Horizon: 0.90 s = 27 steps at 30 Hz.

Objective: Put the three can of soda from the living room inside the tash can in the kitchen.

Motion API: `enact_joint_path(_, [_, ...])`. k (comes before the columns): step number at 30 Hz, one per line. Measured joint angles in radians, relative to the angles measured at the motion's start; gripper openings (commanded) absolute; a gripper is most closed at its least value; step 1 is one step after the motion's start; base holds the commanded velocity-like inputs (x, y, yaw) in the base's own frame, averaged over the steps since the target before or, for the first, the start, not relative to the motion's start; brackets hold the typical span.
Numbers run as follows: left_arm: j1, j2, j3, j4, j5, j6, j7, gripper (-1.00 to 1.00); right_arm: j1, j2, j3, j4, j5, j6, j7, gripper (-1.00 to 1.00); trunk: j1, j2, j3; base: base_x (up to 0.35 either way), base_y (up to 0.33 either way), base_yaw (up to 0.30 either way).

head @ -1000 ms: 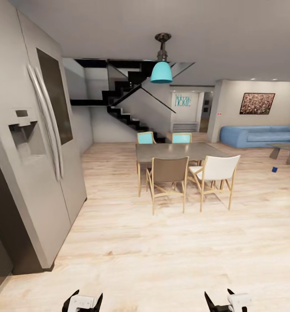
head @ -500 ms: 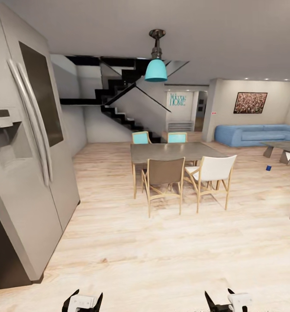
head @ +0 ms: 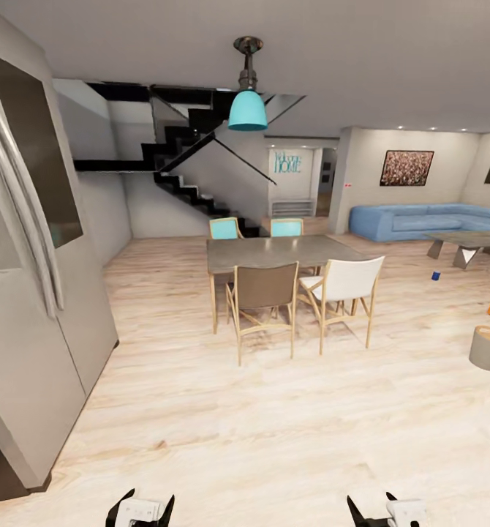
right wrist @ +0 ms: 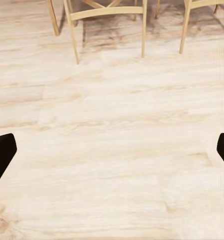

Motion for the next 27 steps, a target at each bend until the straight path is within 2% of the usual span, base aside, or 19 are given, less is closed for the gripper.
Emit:
enact_joint_path(18, [0.000,0.002,-0.001,0.000,-0.003,0.002,-0.005,1.00,0.000,-0.003,-0.003,0.009,-0.001,-0.006,-0.001,1.00,0.000,0.000,-0.025,0.233,-0.198,-0.134])
enact_joint_path(27, [0.001,0.002,-0.003,0.000,-0.002,0.001,-0.005,1.00,0.000,-0.004,-0.037,0.009,-0.026,-0.008,0.000,1.00,0.000,0.000,-0.037,0.249,-0.193,-0.147])
